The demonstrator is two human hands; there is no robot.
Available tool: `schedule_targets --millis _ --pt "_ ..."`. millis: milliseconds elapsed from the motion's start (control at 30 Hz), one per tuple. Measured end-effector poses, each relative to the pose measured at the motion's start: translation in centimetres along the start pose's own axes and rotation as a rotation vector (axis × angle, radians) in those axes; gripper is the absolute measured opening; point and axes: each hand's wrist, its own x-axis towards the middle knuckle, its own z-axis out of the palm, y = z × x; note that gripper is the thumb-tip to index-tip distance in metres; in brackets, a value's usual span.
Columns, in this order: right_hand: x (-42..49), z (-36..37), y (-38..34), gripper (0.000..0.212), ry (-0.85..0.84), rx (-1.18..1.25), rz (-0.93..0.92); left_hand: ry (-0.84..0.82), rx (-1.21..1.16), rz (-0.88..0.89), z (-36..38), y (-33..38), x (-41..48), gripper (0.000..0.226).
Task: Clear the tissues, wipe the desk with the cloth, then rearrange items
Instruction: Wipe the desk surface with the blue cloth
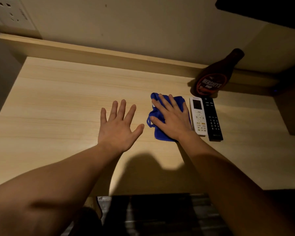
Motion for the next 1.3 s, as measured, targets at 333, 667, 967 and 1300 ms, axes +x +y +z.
schedule_targets --millis 333,667,967,1300 --pt "-7.5 1.6 -1.7 0.073 -0.008 -0.004 0.034 0.041 0.003 0.003 0.5 -0.1 0.0 0.084" --pt "-15.1 2.9 -3.1 0.065 -0.006 -0.008 0.012 0.05 0.006 0.023 0.4 -0.3 -0.1 0.087" --pt "-19.9 3.0 -4.3 0.05 0.02 0.143 0.054 -0.052 -0.011 0.042 -0.5 -1.0 0.6 0.083" --pt "-21.0 -3.2 -11.9 0.047 -0.025 0.216 0.162 -0.317 -1.465 -0.374 -2.6 2.6 -15.6 0.033"
